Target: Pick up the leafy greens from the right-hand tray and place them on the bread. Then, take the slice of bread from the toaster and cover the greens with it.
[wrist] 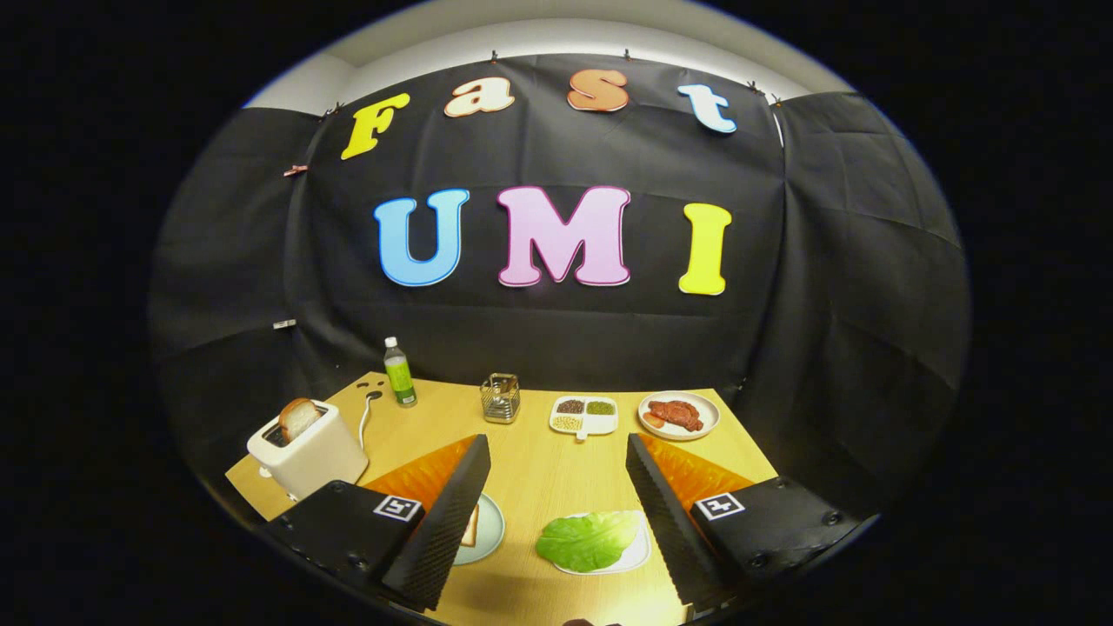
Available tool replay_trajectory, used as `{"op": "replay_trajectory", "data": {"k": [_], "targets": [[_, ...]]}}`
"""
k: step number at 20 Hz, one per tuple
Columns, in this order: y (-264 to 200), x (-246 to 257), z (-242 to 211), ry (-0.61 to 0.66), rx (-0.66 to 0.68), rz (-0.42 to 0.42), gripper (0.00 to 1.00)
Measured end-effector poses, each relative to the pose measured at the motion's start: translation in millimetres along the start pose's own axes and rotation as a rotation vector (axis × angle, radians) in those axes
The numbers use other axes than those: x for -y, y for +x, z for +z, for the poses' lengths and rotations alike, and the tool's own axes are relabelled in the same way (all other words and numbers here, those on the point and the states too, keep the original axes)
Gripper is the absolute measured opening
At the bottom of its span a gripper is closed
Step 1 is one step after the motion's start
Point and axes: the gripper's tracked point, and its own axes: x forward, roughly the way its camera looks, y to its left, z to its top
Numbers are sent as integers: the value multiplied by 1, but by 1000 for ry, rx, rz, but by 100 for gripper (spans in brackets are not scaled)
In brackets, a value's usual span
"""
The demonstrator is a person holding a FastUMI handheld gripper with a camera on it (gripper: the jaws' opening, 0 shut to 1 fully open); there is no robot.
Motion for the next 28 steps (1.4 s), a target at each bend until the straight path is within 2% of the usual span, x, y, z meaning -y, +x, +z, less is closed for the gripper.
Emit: {"op": "replay_trajectory", "data": {"k": [9, 15, 23, 28], "targets": [[26, 22, -61, 14, -135, -74, 98], [58, 21, -114, 48, -236, -44, 98], [92, 46, -201, 25, -433, -57, 98], [108, 53, -239, 33, -516, -68, 98]]}}
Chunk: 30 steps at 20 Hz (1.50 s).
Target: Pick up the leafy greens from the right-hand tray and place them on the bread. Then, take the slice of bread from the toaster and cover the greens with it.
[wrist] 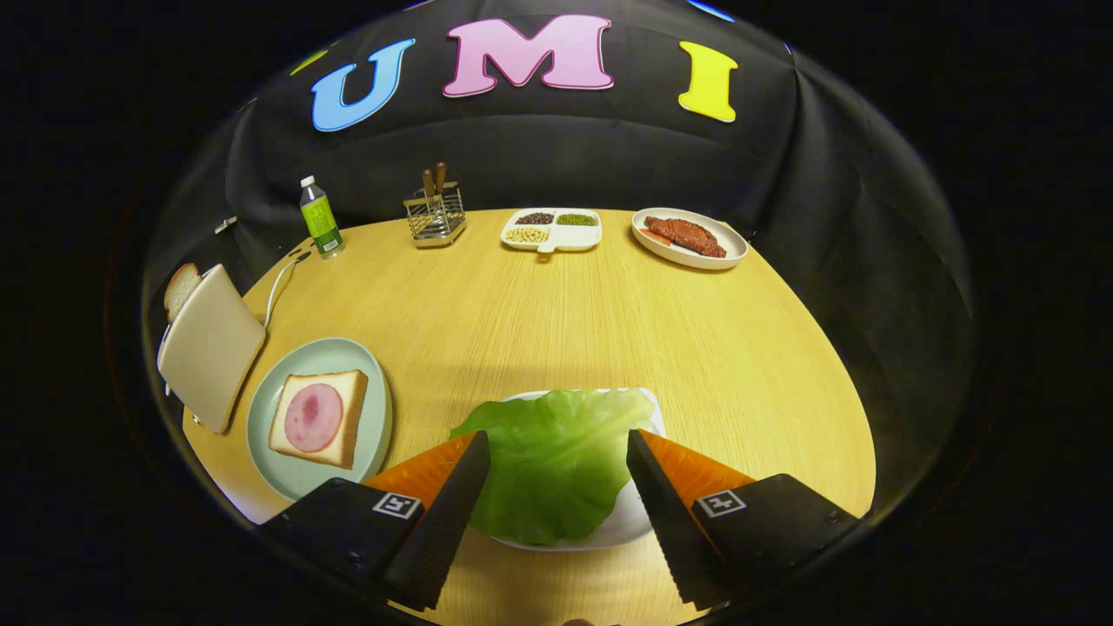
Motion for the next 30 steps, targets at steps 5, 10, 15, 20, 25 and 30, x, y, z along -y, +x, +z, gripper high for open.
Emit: {"op": "replay_trajectory", "data": {"k": [5, 10, 15, 20, 25, 30], "targets": [[21, -3, -26, 2, -89, 14, 99], [22, -2, -30, 1, -103, 12, 97], [21, -6, -29, -48, -84, 25, 78], [19, -6, -29, -61, -89, 44, 49], [18, -2, -29, -23, -98, 96, 15], [12, -5, -28, 24, -135, 140, 6]]}}
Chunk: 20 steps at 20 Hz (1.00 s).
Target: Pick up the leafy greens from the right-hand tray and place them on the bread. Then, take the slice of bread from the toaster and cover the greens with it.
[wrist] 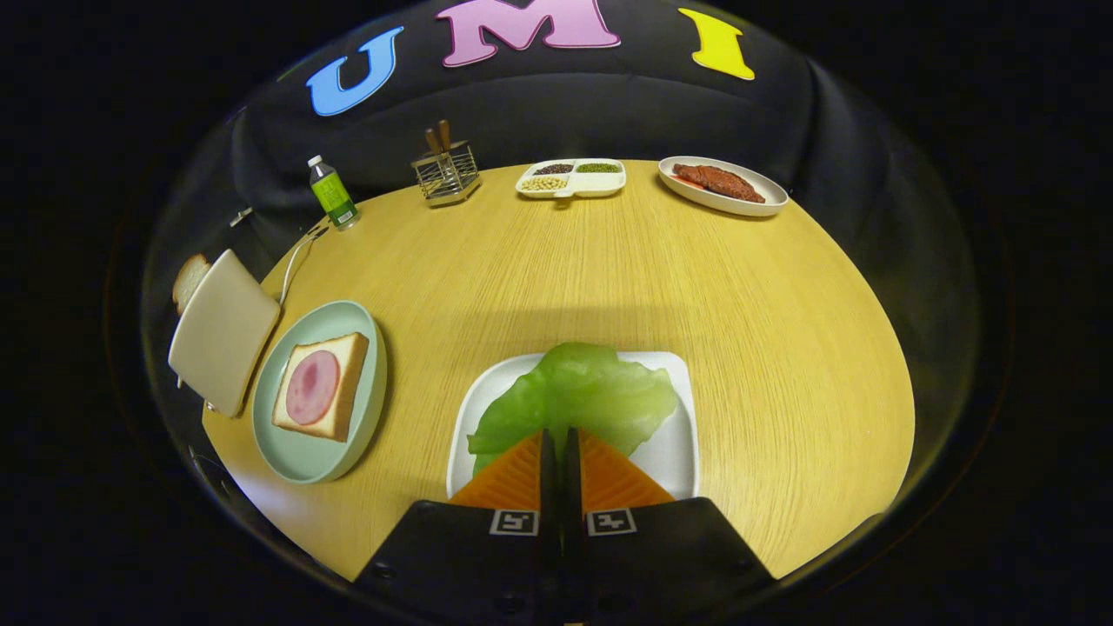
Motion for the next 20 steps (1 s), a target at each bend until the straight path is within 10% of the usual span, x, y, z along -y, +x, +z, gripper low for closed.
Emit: {"op": "replay_trajectory", "data": {"k": [20], "targets": [[-131, -103, 91, -36, 208, 8, 6]]}}
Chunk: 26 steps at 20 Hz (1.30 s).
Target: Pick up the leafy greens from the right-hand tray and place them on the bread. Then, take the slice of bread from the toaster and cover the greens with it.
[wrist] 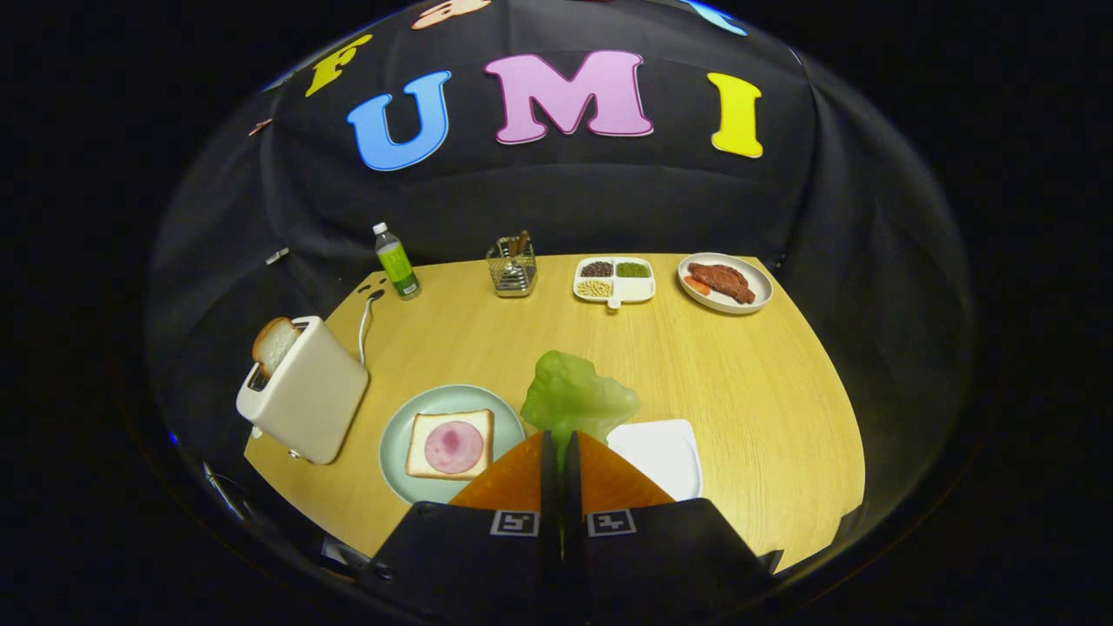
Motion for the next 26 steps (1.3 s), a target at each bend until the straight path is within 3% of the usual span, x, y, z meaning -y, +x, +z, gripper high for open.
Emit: {"op": "replay_trajectory", "data": {"k": [11, 23, 26], "targets": [[36, -105, -9, -119, -54, 153, 5], [92, -133, -51, -240, -175, 128, 7], [98, -138, -57, -237, -191, 128, 15]]}}
